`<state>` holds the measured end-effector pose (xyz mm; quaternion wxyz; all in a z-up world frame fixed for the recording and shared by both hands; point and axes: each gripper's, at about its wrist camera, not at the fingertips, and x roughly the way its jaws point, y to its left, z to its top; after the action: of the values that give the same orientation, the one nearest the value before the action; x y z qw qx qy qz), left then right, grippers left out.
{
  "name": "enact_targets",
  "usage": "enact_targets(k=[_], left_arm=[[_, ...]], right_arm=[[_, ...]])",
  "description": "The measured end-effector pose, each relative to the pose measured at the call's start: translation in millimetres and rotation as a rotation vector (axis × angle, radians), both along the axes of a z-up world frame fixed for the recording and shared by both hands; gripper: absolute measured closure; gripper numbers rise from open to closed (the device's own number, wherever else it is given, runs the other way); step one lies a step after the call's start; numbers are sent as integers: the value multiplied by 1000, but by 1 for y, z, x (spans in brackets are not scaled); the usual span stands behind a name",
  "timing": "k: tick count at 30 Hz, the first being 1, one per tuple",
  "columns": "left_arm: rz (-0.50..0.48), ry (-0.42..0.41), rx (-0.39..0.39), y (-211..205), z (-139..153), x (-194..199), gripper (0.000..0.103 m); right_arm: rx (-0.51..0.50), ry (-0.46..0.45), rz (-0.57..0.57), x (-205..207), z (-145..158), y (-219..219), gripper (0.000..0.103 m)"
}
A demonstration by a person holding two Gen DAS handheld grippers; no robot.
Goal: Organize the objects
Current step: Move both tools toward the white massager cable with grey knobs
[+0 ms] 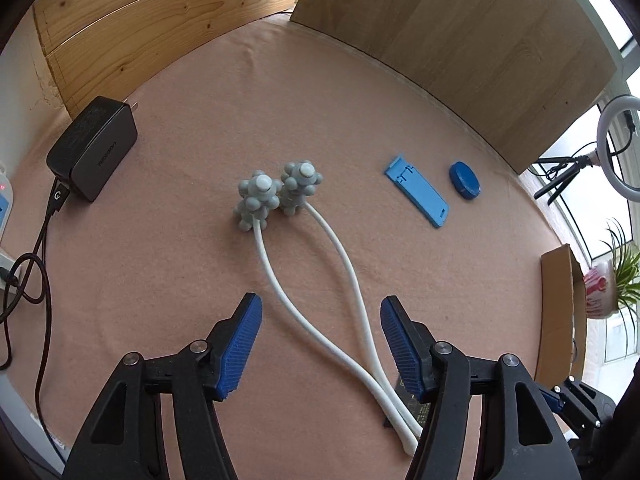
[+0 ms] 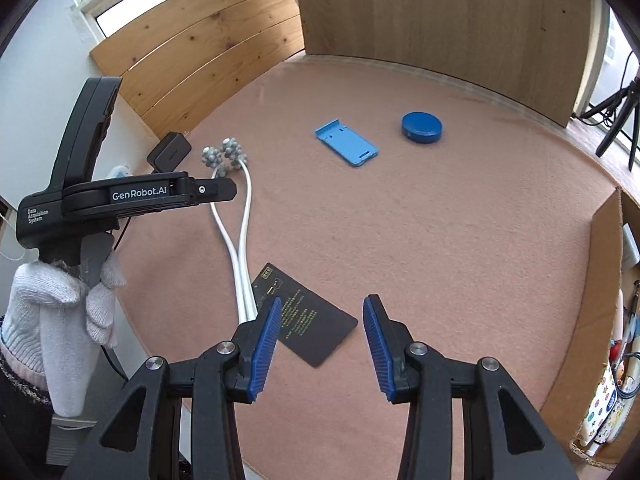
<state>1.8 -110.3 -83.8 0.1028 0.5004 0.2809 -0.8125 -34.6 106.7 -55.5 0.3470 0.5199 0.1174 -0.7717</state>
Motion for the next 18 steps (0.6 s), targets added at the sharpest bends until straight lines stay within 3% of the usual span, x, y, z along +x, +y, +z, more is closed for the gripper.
enact_targets(k=[8,18], left_arm=[[34,5,34,-20,-16,-1,38],[7,30,30,-21,-15,-13,39]], right_arm=[[95,-13,113,10,-29,-58,61],[143,-16,140,9,-45,-81,61]])
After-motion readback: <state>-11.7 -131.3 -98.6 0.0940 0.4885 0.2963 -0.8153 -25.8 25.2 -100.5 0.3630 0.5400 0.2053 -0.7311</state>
